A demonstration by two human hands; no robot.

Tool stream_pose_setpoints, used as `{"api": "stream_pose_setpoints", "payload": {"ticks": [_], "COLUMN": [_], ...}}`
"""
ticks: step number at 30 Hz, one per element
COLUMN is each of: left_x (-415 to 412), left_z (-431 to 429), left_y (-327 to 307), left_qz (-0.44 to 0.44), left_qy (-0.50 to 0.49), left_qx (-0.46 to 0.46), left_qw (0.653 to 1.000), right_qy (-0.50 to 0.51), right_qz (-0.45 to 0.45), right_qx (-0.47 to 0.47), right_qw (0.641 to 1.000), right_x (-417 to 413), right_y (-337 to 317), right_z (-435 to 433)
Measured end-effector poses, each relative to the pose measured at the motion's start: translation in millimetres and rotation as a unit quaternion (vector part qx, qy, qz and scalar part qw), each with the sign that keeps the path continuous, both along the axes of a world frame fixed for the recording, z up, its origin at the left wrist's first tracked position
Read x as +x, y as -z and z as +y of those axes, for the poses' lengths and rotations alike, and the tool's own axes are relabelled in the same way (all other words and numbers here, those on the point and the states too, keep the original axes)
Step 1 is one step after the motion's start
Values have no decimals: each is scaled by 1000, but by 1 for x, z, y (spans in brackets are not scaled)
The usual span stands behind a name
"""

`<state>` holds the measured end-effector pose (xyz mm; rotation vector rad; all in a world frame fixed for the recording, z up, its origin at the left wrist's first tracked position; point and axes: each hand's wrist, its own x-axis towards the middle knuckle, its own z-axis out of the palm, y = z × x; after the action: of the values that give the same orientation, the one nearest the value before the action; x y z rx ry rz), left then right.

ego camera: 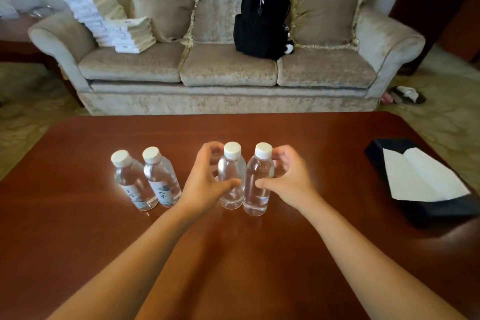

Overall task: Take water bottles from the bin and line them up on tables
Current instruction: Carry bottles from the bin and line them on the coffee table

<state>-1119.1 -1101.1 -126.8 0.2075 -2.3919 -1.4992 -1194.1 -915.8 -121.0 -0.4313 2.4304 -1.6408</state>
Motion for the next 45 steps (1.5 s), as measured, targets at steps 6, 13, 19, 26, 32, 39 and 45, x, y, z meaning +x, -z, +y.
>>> {"api": "stream_pose_setpoints", "payload": {"ticks": [6,13,19,26,32,39,45], "left_x": [9,24,29,25,21,24,32], "left_z": [-12,-19,-22,-31,-43,-40,-46], "left_y": [37,34,24,38,44,54,45], "left_qz": [69,92,83,85,91,95,49], "left_qy": [-5,-9,-15,-36,-65,-81,-35], "left_qx": [-46,-51,-45,-46,-46,-67,-109], "left_qw": [997,994,995,995,993,990,992], "right_qy": [1,27,13,22,19,7,-33], "right_qz": [70,98,108,119,118,154,143], "right_qx": [-23,-37,-15,-1,5,25,91], "right_qw": [997,994,994,993,993,988,985], "right_x": [11,34,42,39,30,33,40], "right_y": [37,39,23,30,37,46,41], "right_z": [-12,-23,-25,-38,-58,-57,-55]}}
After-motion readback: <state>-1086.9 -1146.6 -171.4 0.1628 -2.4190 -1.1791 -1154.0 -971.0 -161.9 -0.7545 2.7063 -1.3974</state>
